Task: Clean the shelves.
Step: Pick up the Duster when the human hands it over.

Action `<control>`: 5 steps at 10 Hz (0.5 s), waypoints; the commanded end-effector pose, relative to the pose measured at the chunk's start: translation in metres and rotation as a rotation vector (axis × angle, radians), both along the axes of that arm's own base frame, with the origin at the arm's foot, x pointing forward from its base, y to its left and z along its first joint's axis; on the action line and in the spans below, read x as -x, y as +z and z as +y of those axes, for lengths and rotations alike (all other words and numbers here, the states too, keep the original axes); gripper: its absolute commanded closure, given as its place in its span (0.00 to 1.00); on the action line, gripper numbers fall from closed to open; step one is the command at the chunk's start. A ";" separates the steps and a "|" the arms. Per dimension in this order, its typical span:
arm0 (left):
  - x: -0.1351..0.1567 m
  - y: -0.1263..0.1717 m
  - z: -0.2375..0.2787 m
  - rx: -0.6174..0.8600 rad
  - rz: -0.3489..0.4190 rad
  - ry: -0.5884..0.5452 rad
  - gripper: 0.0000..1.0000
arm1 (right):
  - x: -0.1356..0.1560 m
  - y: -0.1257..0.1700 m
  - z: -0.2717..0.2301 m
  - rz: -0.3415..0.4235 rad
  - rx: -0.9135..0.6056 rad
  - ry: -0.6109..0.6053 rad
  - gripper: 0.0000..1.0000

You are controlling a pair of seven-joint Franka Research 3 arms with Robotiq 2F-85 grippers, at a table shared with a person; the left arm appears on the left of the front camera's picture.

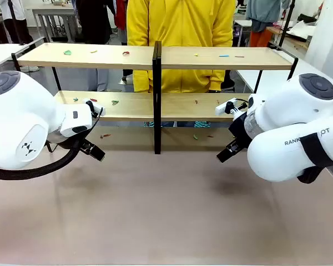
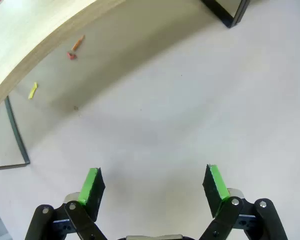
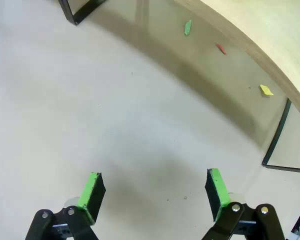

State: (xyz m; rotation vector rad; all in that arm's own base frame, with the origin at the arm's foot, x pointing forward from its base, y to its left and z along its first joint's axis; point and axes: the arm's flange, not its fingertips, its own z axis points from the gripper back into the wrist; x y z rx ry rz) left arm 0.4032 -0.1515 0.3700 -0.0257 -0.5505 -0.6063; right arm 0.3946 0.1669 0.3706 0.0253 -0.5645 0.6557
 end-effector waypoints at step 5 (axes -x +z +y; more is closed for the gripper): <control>0.000 0.000 0.000 0.000 0.000 0.000 0.00 | 0.000 0.000 0.000 0.000 0.000 0.000 0.00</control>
